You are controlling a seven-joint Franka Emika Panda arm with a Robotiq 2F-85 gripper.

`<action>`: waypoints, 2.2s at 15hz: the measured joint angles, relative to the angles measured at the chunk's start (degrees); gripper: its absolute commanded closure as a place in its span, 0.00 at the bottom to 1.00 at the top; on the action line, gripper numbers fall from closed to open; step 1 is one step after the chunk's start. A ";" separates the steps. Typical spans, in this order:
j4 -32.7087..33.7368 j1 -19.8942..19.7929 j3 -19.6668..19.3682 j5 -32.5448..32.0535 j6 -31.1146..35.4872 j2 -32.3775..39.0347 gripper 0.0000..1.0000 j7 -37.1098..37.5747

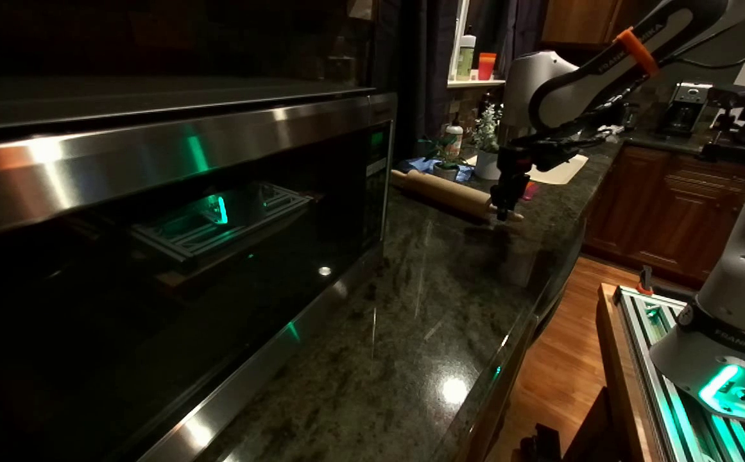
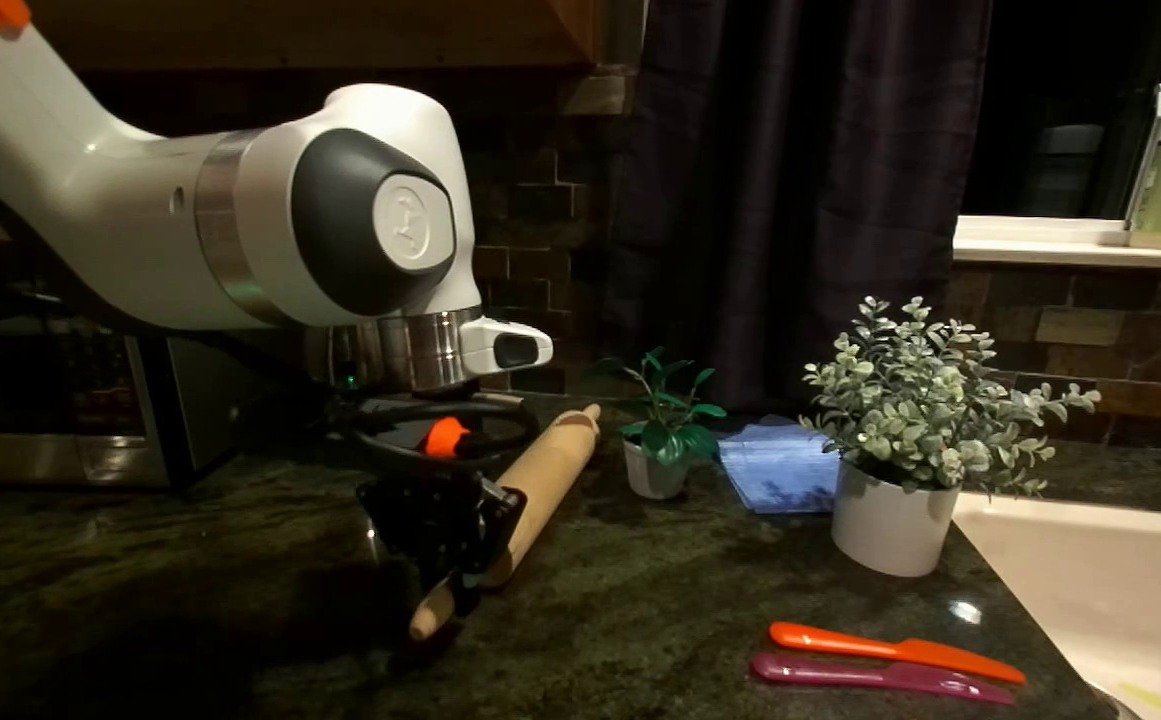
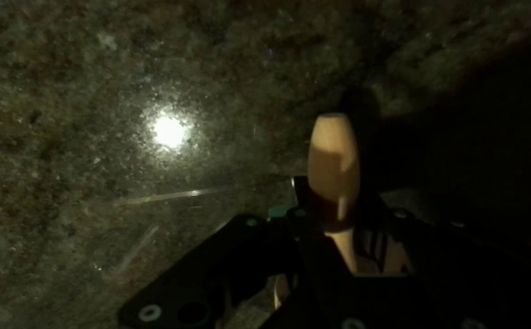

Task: Move the rolling pin left and right, then left and right again

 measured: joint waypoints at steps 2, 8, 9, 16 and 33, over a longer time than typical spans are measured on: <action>0.00 1.02 0.14 0.25 0.00 0.00 0.93 -2.34; -0.09 3.47 0.67 0.93 0.00 -0.07 0.93 -6.97; -0.09 3.77 0.72 1.03 0.00 -0.09 0.93 -7.59; -0.58 5.38 1.44 1.10 -0.16 -0.66 0.93 -12.07; 0.77 1.80 -0.29 5.41 -8.57 -0.50 0.93 0.47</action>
